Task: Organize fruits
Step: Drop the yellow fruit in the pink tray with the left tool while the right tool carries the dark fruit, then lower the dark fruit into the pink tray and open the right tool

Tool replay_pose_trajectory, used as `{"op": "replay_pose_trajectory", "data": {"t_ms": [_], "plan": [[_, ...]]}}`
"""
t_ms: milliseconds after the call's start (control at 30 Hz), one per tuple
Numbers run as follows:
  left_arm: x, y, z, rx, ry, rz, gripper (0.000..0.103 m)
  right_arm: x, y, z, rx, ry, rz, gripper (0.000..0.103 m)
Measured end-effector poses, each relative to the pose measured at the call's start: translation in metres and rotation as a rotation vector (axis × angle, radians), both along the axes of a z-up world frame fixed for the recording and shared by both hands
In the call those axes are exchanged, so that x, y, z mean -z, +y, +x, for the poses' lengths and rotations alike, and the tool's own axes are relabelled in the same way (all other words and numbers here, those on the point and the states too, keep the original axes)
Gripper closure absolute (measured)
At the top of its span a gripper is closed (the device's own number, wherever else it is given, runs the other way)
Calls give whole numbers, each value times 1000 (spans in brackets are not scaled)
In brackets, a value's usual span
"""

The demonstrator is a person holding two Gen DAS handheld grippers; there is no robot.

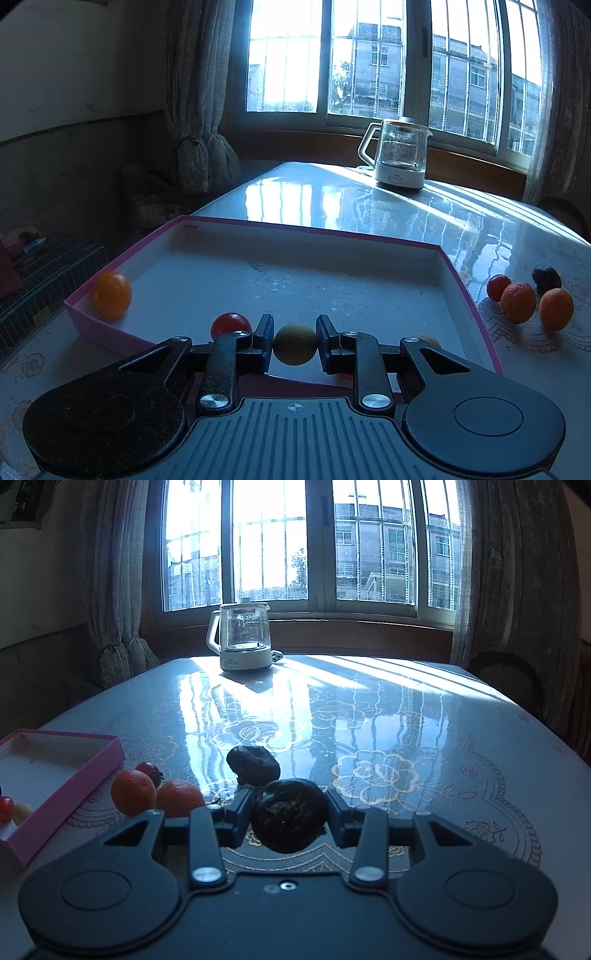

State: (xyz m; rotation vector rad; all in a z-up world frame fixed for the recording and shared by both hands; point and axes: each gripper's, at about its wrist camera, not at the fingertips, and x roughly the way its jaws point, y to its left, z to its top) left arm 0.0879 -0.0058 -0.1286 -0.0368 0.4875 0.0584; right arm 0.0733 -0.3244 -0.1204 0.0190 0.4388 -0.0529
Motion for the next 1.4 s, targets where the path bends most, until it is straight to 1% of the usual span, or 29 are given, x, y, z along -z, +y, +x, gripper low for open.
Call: {"op": "replay_pose_trajectory", "data": {"t_ms": [133,300,367,600,767,800,867,900,933,967,1167,1300,1400], "plan": [[-1,-1,-3,-6,-8,10,78,0,3,0,-4,-1,16,61],[-2,4,-9,-25,-28,-6,78,-1,18,1,-43,-7,29,61],[-2,4,-13,-13,-42,-11,78,-2,25,1,-60,-10,47,61],[-3,0,-23,4,-66,25,78,-20,69,9,-198,-64,91,61],[-4,-1,-28,15,-74,34,77,-28,104,23,-295,-64,77,61],[-4,-2,-30,19,-79,37,75,-29,111,26,-315,-61,74,61],[-4,-2,-33,21,-91,42,55,-28,123,32,-341,-51,64,61],[-5,-2,-35,16,-102,41,37,-28,128,34,-351,-47,58,61],[-6,-1,-39,8,-127,34,31,-27,133,37,-361,-42,53,61],[-7,0,-40,5,-136,29,30,-26,138,39,-370,-35,46,61],[-5,4,-41,3,-115,32,29,-19,159,55,-402,8,15,61],[-3,0,-42,14,-108,62,23,-13,170,62,-409,48,1,61],[-2,-1,-42,20,-111,60,21,-9,176,64,-420,63,-14,61]]}}
